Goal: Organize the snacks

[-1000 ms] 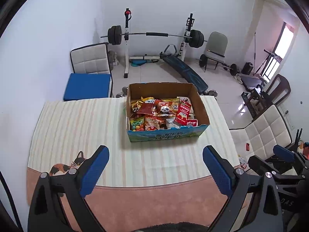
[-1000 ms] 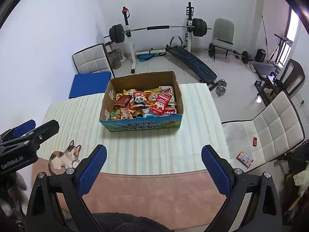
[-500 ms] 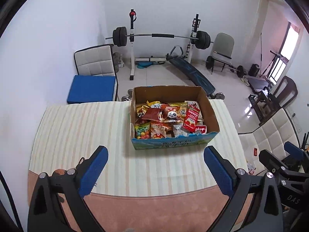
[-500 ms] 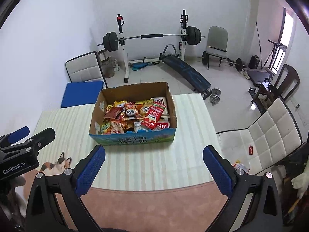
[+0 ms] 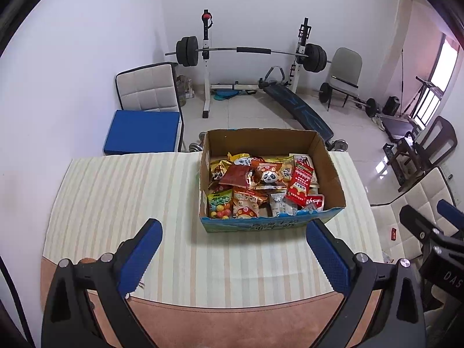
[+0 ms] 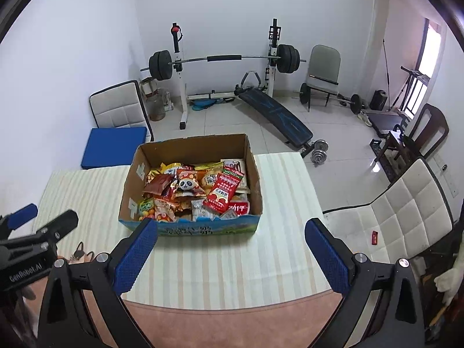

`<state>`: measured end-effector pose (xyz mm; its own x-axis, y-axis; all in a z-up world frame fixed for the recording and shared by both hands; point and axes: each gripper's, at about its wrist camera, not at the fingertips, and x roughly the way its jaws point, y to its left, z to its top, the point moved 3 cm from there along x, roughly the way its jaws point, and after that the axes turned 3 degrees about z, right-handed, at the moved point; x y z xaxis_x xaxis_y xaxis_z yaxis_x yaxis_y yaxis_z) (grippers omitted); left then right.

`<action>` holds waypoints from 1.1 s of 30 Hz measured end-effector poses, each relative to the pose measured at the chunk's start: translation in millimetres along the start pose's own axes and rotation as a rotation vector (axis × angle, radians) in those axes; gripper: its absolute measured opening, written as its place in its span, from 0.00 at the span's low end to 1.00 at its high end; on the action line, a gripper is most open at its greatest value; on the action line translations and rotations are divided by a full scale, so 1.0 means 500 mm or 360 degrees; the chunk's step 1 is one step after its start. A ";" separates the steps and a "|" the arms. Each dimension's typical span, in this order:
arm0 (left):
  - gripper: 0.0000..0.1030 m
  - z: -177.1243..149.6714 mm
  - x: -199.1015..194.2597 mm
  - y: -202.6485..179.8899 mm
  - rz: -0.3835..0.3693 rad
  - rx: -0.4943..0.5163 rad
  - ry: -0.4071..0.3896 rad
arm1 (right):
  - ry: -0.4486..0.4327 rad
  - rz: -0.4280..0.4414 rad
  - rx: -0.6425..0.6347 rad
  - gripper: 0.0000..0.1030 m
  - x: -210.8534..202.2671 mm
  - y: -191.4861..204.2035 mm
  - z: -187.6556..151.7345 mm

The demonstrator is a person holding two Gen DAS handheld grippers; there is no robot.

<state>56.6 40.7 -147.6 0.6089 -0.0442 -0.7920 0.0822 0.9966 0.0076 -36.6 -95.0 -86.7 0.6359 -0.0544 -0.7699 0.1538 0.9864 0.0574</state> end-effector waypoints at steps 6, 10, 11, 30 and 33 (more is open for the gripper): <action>0.99 0.010 0.014 -0.005 0.0020 0.0001 0.0000 | 0.0011 -0.0004 0.0021 1.00 0.024 -0.007 0.010; 0.99 0.016 0.020 -0.006 0.0021 -0.0002 -0.0003 | 0.0009 -0.0006 0.0015 1.00 0.026 -0.007 0.012; 0.99 0.016 0.020 -0.007 0.0020 0.0001 -0.0002 | 0.0009 -0.0006 0.0015 1.00 0.029 -0.008 0.013; 0.99 0.020 0.034 -0.008 0.0024 0.0013 0.0011 | 0.0034 -0.0020 0.0039 1.00 0.047 -0.018 0.000; 0.99 0.017 0.036 -0.008 0.0015 0.0019 0.0012 | 0.0036 -0.0015 0.0041 1.00 0.048 -0.019 0.000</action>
<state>74.1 35.4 -156.7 0.6039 -0.0341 -0.7963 0.0860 0.9960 0.0226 -22.7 -105.5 -106.0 0.6171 -0.0600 -0.7846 0.1794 0.9816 0.0660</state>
